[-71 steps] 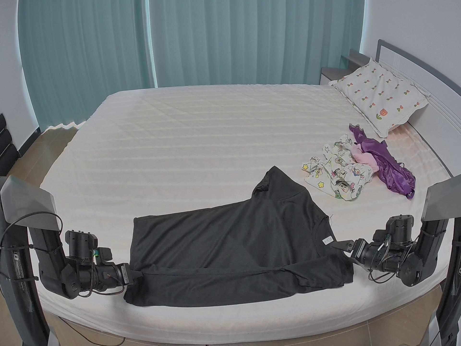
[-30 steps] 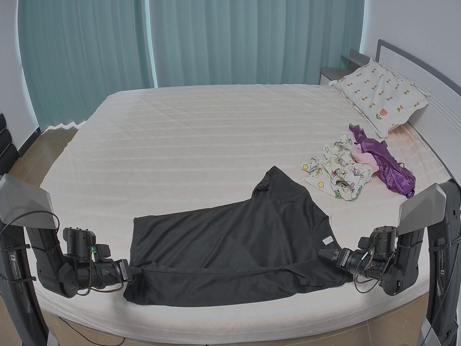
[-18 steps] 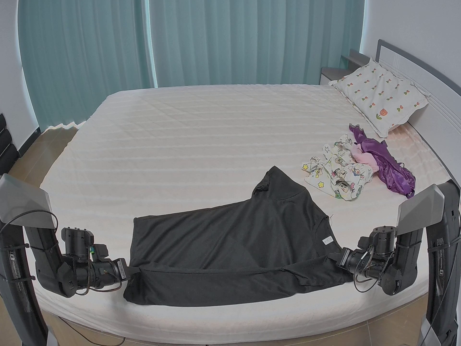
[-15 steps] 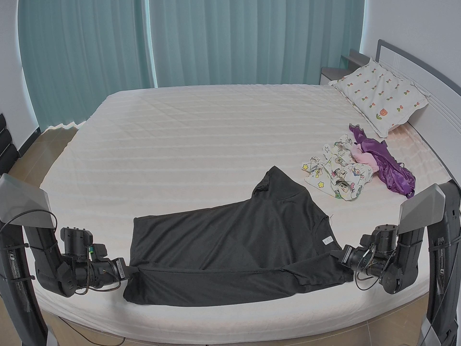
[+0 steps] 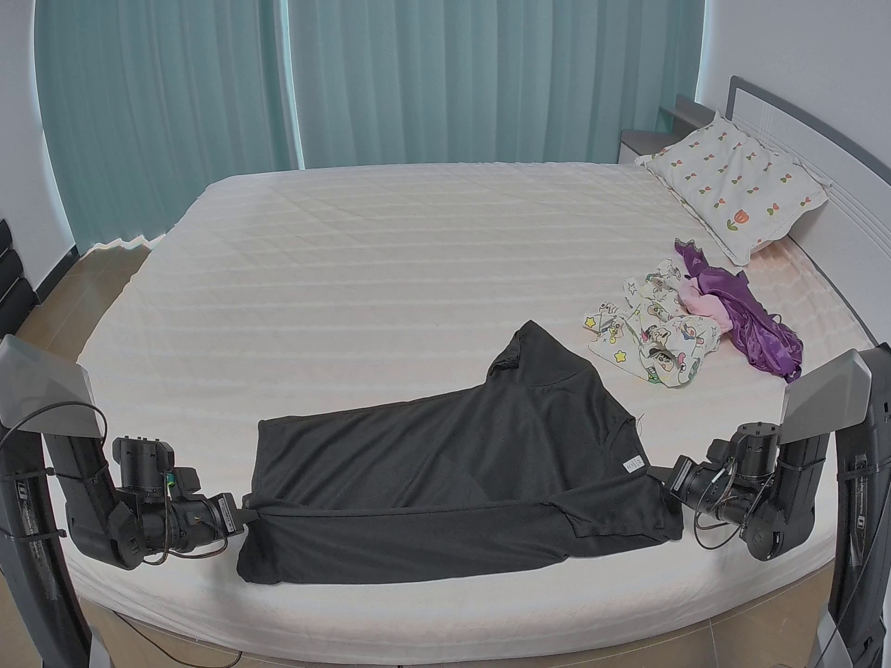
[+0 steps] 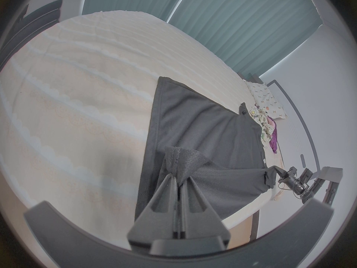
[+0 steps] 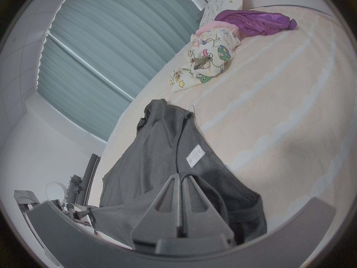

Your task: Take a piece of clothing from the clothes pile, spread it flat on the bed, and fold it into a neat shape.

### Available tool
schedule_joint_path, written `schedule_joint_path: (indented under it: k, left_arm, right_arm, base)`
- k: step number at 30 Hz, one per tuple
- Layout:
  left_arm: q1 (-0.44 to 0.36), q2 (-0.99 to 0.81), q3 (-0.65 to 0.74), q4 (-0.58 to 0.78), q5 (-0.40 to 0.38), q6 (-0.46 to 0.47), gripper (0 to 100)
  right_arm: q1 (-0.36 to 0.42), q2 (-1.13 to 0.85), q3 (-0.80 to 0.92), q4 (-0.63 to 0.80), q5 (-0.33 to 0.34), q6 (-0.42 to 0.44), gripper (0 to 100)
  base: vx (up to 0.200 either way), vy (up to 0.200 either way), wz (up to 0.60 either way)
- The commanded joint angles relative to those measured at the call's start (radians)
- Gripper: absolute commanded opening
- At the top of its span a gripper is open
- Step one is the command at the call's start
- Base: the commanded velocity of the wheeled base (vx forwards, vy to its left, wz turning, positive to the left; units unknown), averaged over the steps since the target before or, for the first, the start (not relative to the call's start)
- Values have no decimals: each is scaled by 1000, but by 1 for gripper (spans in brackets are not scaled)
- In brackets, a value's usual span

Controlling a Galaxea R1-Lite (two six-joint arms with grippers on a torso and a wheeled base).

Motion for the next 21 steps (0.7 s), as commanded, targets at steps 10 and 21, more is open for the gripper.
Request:
schedule_joint_path:
  k: [10,21]
  left_arm:
    - [1,19,-22,35,55,1,0]
    - [-28,36,-60,95,144,0,0]
  right_arm:
    - [18,-20,-57,-12,-2,35,0]
    - [38,26,-84,-10,-9,35,0]
  base:
    - [0,0,0]
    - [0,0,0]
